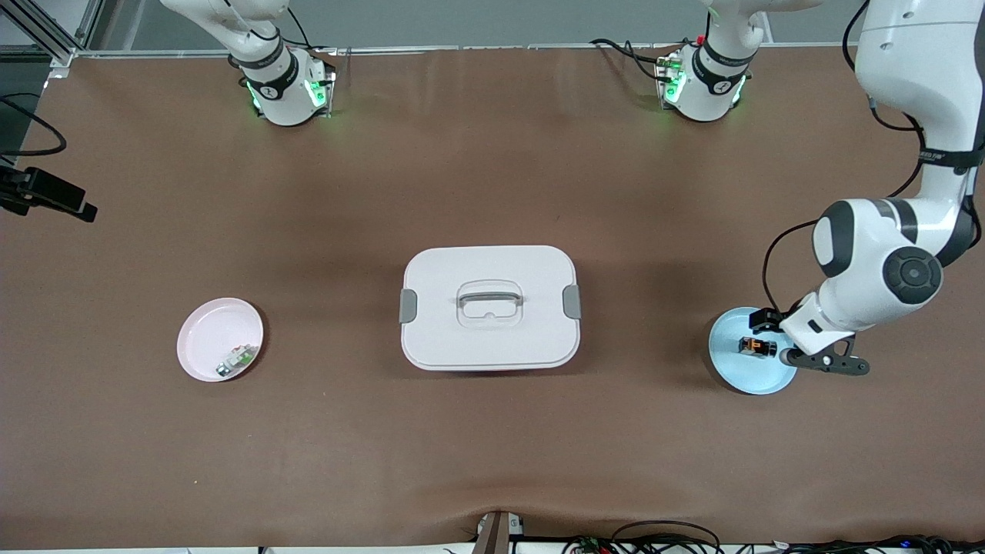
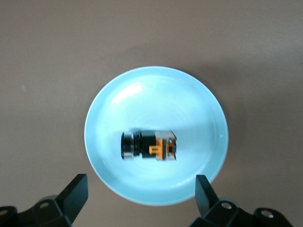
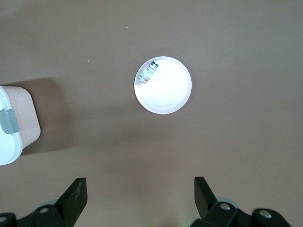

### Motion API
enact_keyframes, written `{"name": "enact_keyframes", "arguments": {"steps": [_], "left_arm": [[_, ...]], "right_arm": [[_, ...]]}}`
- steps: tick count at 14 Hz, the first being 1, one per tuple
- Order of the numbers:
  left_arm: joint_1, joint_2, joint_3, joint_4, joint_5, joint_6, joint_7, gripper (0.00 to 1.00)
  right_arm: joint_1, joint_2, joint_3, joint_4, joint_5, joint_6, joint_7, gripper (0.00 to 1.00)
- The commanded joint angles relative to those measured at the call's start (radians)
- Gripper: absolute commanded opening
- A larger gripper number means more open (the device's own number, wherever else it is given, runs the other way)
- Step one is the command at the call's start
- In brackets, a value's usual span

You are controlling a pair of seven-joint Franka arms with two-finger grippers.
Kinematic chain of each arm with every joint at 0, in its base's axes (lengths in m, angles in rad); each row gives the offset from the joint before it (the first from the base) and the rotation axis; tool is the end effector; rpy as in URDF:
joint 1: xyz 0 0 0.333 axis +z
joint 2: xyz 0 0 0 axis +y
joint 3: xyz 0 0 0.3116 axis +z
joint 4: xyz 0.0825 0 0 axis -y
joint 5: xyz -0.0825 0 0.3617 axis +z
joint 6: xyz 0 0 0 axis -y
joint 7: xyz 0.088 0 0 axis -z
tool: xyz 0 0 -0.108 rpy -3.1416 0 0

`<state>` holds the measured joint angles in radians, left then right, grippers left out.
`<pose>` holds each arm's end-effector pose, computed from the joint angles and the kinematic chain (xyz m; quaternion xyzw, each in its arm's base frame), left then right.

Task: Transfer orange switch to right arm and place
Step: 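Lower the left gripper over the orange switch and close on it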

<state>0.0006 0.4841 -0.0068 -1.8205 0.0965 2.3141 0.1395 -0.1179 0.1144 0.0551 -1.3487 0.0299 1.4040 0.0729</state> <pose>0.6310 -0.0017 0.2823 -0.9939 0.1047 -0.0025 0.0343 0.5487 -0.0330 0.6412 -0.9972 0.0658 0.0295 0.0178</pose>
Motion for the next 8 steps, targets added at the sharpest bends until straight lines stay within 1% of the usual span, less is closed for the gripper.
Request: {"name": "enact_keyframes", "arguments": {"steps": [1,2,4,6,8], "left_arm": [[-0.004,0.024,-0.001,0.013,0.038,0.030,0.014,1.00],[-0.004,0.046,-0.001,0.030,0.038,0.039,0.012,1.00],[0.002,0.064,-0.004,0.030,0.037,0.070,0.006,1.00],[0.005,0.076,-0.004,0.032,0.035,0.071,0.006,1.00],[0.010,0.109,-0.005,0.039,0.028,0.086,-0.001,1.00]], "right_arm": [[-0.008,-0.021,0.003,-0.018,0.010,-0.002,0.008,1.00],[-0.008,-0.021,0.003,-0.018,0.010,-0.002,0.010,1.00],[-0.008,-0.021,0.003,-0.018,0.010,-0.002,0.010,1.00],[-0.008,-0.021,0.003,-0.018,0.010,-0.002,0.010,1.00],[-0.006,-0.021,0.003,-0.018,0.010,-0.002,0.010,1.00]]}}
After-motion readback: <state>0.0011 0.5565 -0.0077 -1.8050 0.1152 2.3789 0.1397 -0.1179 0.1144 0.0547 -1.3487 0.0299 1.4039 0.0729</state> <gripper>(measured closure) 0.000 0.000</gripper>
